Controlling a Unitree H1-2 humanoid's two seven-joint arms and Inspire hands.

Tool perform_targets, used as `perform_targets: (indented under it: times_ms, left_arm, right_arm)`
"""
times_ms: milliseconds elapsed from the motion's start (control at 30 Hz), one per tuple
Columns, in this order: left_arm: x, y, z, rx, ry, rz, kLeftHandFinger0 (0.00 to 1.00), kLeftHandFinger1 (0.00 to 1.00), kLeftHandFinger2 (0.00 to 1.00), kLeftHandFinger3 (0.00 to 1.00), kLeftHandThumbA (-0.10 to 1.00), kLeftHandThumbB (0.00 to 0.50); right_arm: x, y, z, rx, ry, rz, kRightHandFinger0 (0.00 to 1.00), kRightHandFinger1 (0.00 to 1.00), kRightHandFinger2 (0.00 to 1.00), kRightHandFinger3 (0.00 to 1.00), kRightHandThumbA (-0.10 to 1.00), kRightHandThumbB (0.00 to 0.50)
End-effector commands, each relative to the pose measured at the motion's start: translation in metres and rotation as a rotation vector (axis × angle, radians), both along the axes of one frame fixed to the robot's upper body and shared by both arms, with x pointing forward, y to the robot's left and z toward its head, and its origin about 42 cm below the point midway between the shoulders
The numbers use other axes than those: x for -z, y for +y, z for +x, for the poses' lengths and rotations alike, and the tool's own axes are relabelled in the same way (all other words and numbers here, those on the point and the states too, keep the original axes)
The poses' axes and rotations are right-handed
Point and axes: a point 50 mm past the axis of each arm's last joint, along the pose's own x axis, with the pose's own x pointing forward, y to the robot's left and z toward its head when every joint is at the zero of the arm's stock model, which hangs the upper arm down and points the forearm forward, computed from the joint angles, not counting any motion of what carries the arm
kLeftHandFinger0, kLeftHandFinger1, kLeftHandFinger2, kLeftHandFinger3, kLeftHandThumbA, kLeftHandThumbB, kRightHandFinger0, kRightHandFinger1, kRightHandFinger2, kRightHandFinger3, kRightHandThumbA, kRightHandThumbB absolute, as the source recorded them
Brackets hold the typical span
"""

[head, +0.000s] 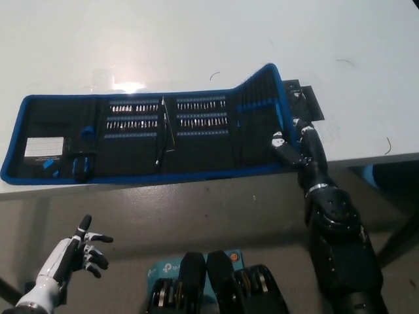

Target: The robot uses its right hand to lift an edge of the toolkit kept in middle of the desk and make one fold in it

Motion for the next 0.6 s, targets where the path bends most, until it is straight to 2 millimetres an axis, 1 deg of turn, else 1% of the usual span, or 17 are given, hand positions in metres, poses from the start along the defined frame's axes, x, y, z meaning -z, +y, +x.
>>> perform_targets:
  times_ms: [0, 33, 67, 100, 133, 200, 233, 267, 300, 333, 367, 400, 433, 467, 500, 533, 567]
  left_arm:
    - [-0.012, 0.009, 0.002, 0.021, -0.016, 0.03, 0.39, 0.38, 0.33, 0.56, 1.0, 0.486]
    - [-0.013, 0.009, 0.002, 0.018, -0.013, 0.029, 0.39, 0.38, 0.32, 0.56, 1.0, 0.496]
    - [-0.013, 0.01, 0.003, 0.018, -0.012, 0.031, 0.38, 0.38, 0.32, 0.55, 1.0, 0.499]
    - [-0.013, 0.01, 0.003, 0.021, -0.012, 0.032, 0.38, 0.37, 0.32, 0.55, 1.0, 0.5]
    - [-0.013, 0.01, 0.003, 0.026, -0.011, 0.035, 0.39, 0.37, 0.32, 0.55, 1.0, 0.5]
    - [-0.013, 0.01, 0.003, 0.028, -0.007, 0.041, 0.38, 0.37, 0.32, 0.54, 1.0, 0.5]
    - [-0.013, 0.01, 0.004, 0.03, -0.004, 0.046, 0.39, 0.38, 0.33, 0.57, 1.0, 0.5]
    - [-0.013, 0.01, 0.004, 0.031, -0.003, 0.046, 0.39, 0.38, 0.33, 0.57, 1.0, 0.5]
    - [-0.013, 0.01, 0.004, 0.031, -0.003, 0.047, 0.39, 0.38, 0.33, 0.57, 1.0, 0.5]
    - [-0.013, 0.01, 0.004, 0.032, -0.003, 0.047, 0.39, 0.39, 0.34, 0.58, 1.0, 0.493]
    - [-0.013, 0.01, 0.003, 0.03, 0.002, 0.043, 0.39, 0.39, 0.34, 0.59, 1.0, 0.483]
    - [-0.013, 0.01, 0.003, 0.03, 0.003, 0.044, 0.39, 0.39, 0.34, 0.59, 1.0, 0.483]
    - [-0.013, 0.01, 0.003, 0.03, -0.001, 0.045, 0.39, 0.39, 0.33, 0.59, 1.0, 0.479]
    - [-0.014, 0.01, 0.003, 0.033, 0.001, 0.047, 0.39, 0.39, 0.33, 0.59, 1.0, 0.471]
    - [-0.014, 0.01, 0.003, 0.036, 0.003, 0.048, 0.4, 0.39, 0.34, 0.58, 1.0, 0.472]
    - [-0.014, 0.01, 0.004, 0.037, 0.002, 0.048, 0.4, 0.39, 0.33, 0.58, 1.0, 0.467]
    - [-0.014, 0.01, 0.004, 0.039, -0.001, 0.048, 0.4, 0.39, 0.33, 0.58, 1.0, 0.467]
  right_arm:
    - [-0.011, 0.014, 0.0, 0.008, -0.145, -0.025, 0.0, 0.11, 0.36, 0.19, -0.1, 0.033]
    - [-0.016, 0.016, 0.002, 0.007, -0.162, -0.033, 0.0, 0.14, 0.41, 0.19, -0.1, 0.043]
    - [-0.021, 0.017, 0.004, 0.009, -0.182, -0.046, 0.0, 0.16, 0.44, 0.19, -0.1, 0.042]
    - [-0.027, 0.018, 0.004, 0.0, -0.194, -0.071, 0.0, 0.15, 0.44, 0.21, -0.1, 0.044]
    - [-0.031, 0.018, 0.006, -0.002, -0.206, -0.095, 0.0, 0.15, 0.44, 0.22, -0.1, 0.072]
    - [-0.042, 0.019, 0.008, -0.022, -0.217, -0.117, 0.0, 0.14, 0.44, 0.22, -0.1, 0.073]
    - [-0.052, 0.021, 0.01, -0.041, -0.24, -0.166, 0.0, 0.16, 0.45, 0.21, -0.1, 0.071]
    - [-0.058, 0.022, 0.012, -0.056, -0.255, -0.205, 0.0, 0.16, 0.45, 0.21, -0.1, 0.059]
    - [-0.062, 0.024, 0.013, -0.07, -0.267, -0.238, 0.0, 0.16, 0.45, 0.21, -0.1, 0.058]
    - [-0.082, 0.029, 0.019, -0.117, -0.293, -0.343, 0.0, 0.14, 0.43, 0.21, -0.1, 0.037]
    - [-0.102, 0.037, 0.023, -0.18, -0.347, -0.5, 0.0, 0.1, 0.4, 0.22, -0.1, 0.036]
    - [-0.105, 0.038, 0.024, -0.192, -0.356, -0.521, 0.0, 0.09, 0.4, 0.22, -0.1, 0.035]
    - [-0.115, 0.044, 0.026, -0.223, -0.375, -0.587, 0.0, 0.08, 0.4, 0.22, -0.1, 0.039]
    - [-0.121, 0.048, 0.027, -0.239, -0.393, -0.636, 0.0, 0.08, 0.41, 0.22, -0.1, 0.062]
    - [-0.129, 0.055, 0.027, -0.272, -0.411, -0.705, 0.0, 0.1, 0.4, 0.23, -0.1, 0.073]
    - [-0.133, 0.061, 0.028, -0.3, -0.419, -0.753, 0.0, 0.09, 0.37, 0.25, -0.1, 0.094]
    - [-0.135, 0.066, 0.028, -0.323, -0.423, -0.792, 0.0, 0.08, 0.35, 0.26, -0.1, 0.099]
